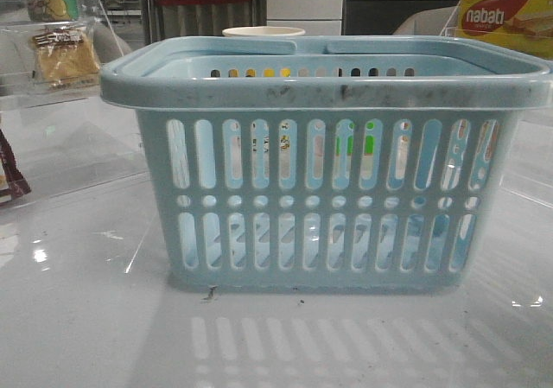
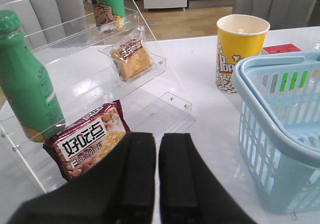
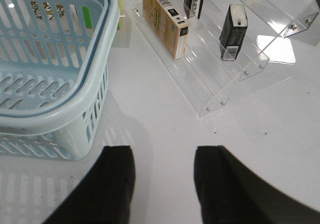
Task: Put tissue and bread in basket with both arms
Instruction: 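Move the right gripper toward the white tissue pack on the acrylic shelf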
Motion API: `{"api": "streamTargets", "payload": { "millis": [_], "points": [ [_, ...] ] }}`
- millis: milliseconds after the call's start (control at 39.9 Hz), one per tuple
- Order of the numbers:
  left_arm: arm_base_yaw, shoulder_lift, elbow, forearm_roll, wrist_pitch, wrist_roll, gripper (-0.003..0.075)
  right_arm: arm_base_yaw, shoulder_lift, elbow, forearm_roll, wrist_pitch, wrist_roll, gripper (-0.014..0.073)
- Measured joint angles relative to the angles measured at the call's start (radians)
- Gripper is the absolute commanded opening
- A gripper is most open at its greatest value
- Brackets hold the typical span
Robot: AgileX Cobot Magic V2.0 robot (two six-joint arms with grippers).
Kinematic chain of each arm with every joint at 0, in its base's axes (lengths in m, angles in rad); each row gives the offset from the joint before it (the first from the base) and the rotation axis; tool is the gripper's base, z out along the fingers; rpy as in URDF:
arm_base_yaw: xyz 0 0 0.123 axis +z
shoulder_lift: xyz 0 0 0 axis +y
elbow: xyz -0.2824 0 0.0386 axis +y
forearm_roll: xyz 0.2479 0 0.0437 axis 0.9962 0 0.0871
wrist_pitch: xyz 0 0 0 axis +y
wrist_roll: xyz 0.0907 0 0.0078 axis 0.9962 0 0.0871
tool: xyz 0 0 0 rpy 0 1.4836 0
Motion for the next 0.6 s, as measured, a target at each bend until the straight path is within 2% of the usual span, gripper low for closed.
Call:
{"api": "streamTargets", "payload": {
  "millis": [50,100,151,427,602],
  "points": [
    [0.000,0.000,0.002,0.000,-0.003,0.000,0.0479,0.000,0.000,0.000,0.000,0.000,0.000,0.0539],
    [0.000,0.000,0.004,0.000,-0.002,0.000,0.0538,0.000,0.000,0.000,0.000,0.000,0.000,0.0542],
    [0.000,0.000,0.006,0.000,-0.002,0.000,0.0555,0.000,0.000,0.000,0.000,0.000,0.000,0.0542],
    [0.000,0.000,0.008,0.000,-0.002,0.000,0.0486,0.000,0.009,0.000,-0.012,0.000,0.000,0.0542],
    [0.000,0.000,0.008,0.000,-0.002,0.000,0.0447,0.000,0.125,-0.058,-0.042,-0.002,0.000,0.0542]
  ]
}}
